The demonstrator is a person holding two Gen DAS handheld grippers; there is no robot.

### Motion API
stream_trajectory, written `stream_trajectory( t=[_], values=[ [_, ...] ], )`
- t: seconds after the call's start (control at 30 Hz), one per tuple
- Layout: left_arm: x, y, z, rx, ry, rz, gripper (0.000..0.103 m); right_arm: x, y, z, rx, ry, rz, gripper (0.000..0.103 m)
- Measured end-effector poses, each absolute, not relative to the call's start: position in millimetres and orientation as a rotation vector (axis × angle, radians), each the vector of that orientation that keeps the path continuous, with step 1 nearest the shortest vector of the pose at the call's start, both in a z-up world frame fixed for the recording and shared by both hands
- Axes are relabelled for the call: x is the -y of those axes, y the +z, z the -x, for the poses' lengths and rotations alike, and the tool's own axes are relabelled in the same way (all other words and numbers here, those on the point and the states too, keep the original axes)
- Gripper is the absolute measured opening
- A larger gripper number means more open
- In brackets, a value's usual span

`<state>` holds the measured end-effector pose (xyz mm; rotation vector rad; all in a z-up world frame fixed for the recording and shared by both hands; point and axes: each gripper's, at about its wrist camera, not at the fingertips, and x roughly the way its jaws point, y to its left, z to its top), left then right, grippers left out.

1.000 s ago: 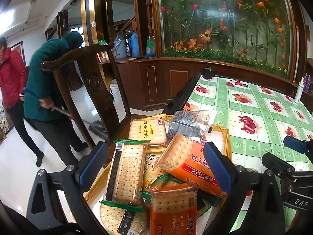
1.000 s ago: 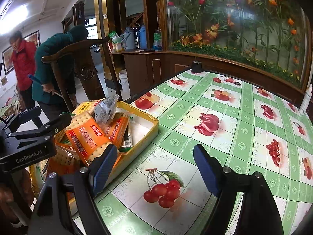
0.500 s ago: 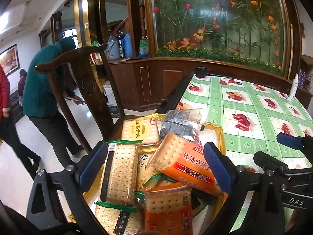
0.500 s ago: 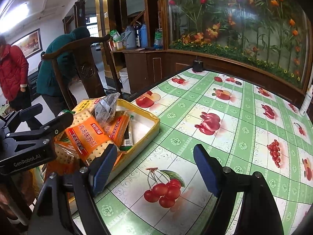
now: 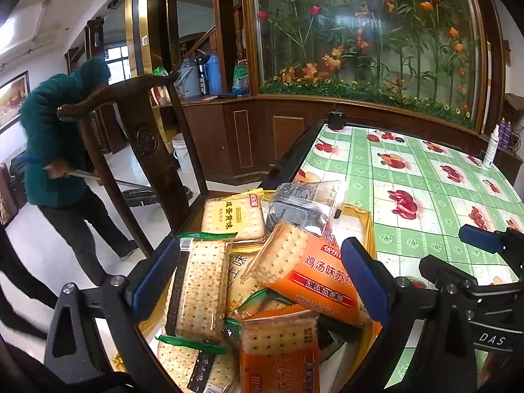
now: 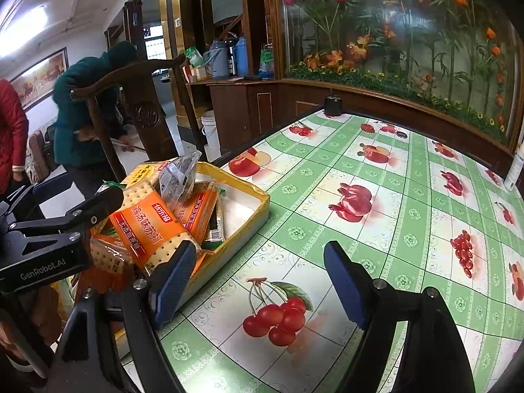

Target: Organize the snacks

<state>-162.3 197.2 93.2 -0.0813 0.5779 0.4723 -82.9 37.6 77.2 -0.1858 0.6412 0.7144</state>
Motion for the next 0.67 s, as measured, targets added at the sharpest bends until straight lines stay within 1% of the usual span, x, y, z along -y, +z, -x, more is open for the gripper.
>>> stream_trajectory(
  t=[0.67],
  values=[
    [-191, 96, 167, -0.560, 0.477, 0.060, 0.099, -51, 76, 89, -0.642, 0.737, 0.215, 0.080]
  ],
)
